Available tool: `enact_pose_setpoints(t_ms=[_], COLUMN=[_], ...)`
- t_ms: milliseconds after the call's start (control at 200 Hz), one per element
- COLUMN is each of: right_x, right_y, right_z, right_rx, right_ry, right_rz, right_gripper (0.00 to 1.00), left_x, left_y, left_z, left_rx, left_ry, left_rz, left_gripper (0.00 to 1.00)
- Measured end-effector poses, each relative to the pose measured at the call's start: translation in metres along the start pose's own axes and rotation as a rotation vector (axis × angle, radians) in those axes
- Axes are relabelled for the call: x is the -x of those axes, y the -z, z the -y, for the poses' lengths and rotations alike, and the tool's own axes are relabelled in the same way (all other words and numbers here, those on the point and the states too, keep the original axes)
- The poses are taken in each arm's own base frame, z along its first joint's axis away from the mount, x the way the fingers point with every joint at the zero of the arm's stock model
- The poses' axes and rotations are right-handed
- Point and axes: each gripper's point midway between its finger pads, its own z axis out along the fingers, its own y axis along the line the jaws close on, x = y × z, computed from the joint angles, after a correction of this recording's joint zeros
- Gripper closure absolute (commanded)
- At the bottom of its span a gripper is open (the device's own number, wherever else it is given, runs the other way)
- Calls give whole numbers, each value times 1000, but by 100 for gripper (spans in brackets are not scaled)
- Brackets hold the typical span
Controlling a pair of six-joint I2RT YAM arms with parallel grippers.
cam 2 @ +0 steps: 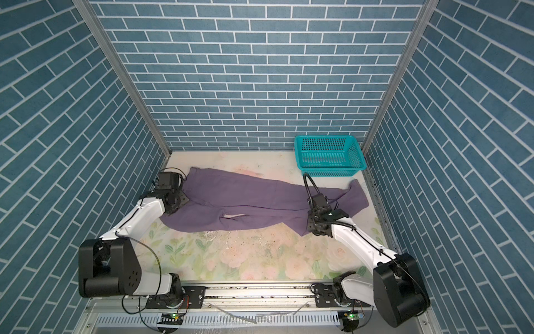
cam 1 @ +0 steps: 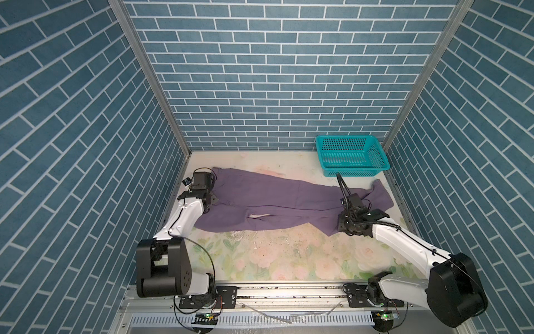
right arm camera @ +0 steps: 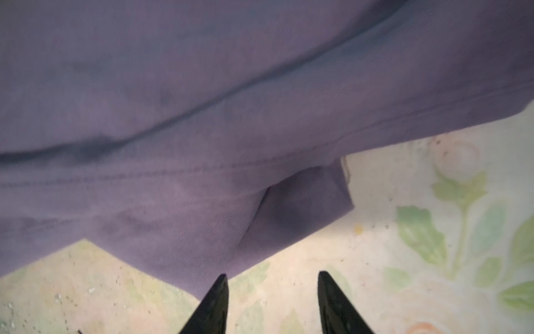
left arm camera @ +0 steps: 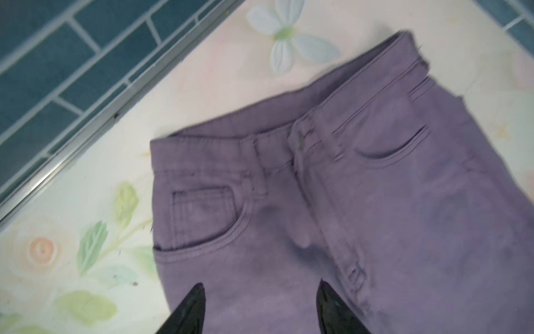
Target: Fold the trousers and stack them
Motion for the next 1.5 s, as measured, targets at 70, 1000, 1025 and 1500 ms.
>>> enact_pose_setpoints(t_ms=[70,1000,1025,1500], right_x=[-7,59,57,23], right_y=[-8,158,164,235], right_z=[-8,18,26,110], right_rx=[16,8,-8,-280], right_ry=[11,-126,-142,-244], right_rz=[-12,169,166,175], right_gripper=[44,100,100,100], left_x=[-10,-57,-58,-56], left_y=[2,-45,-47,-50], left_z=[-9,-41,-41,-39], left_rx=[7,47,47,43], left_ry=[-3,36,35,39], left_rz=[-9,-149,-152,-148], left_gripper=[37,47,47,40])
